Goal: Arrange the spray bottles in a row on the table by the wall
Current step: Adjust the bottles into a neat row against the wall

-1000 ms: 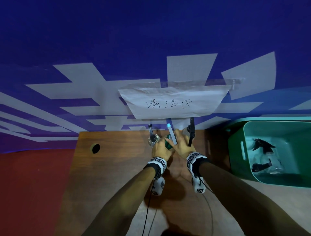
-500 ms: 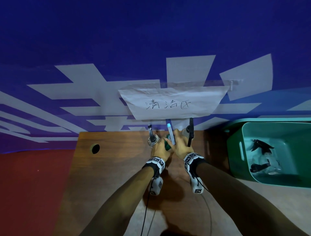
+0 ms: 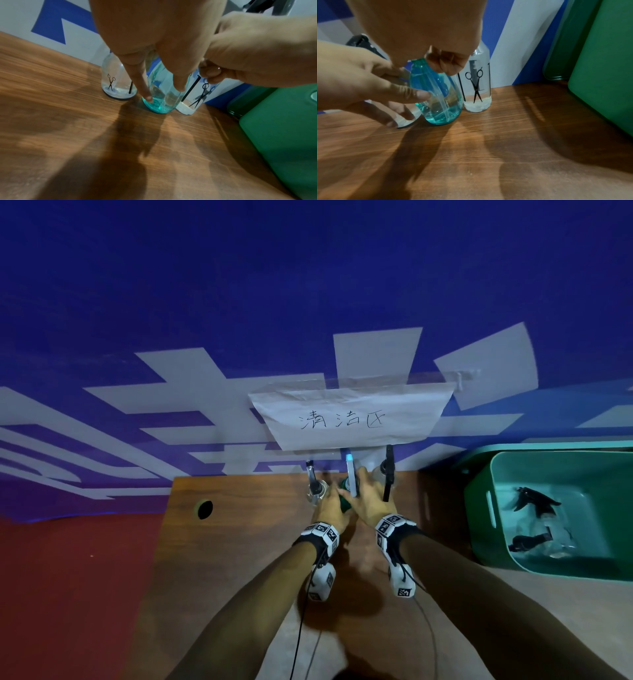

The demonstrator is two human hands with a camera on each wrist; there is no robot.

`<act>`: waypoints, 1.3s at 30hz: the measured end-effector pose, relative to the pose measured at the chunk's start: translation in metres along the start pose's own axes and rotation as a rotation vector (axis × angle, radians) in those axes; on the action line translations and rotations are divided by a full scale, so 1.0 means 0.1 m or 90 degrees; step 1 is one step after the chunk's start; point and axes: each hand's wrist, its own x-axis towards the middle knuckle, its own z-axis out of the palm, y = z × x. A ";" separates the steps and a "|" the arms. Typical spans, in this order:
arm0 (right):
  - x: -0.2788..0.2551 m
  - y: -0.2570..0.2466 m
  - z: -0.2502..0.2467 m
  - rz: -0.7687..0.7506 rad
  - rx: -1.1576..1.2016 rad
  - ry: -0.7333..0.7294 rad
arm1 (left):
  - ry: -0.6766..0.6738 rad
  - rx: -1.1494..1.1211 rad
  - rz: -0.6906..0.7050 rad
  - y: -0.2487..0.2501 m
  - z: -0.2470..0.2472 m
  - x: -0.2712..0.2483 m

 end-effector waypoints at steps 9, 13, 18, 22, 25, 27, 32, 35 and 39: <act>-0.56 0.31 -0.43 -0.136 -0.271 -0.085 | 0.012 -0.004 0.002 -0.35 0.23 0.25; -0.70 0.42 -0.67 -0.067 -0.326 -0.093 | 0.079 -0.006 -0.002 0.08 0.02 -0.12; -0.68 0.45 -0.99 -0.053 -0.317 -0.006 | 0.167 -0.017 0.029 0.47 -0.14 -0.40; -0.52 0.33 -1.24 -0.112 -0.265 0.019 | 0.197 -0.053 0.034 0.76 -0.19 -0.47; -0.38 0.19 -1.40 -0.147 -0.236 0.015 | 0.250 -0.040 0.013 0.92 -0.25 -0.48; -0.26 0.15 -1.46 -0.155 -0.223 0.005 | 0.263 -0.013 0.001 0.96 -0.25 -0.47; -0.07 0.10 -1.45 -0.219 -0.205 -0.072 | 0.213 -0.022 0.034 1.03 -0.17 -0.37; 0.00 0.11 -1.39 -0.257 -0.203 -0.093 | 0.144 -0.037 0.069 1.07 -0.09 -0.29; 0.09 0.17 -1.35 -0.273 -0.144 -0.099 | 0.081 -0.045 0.069 1.11 0.03 -0.19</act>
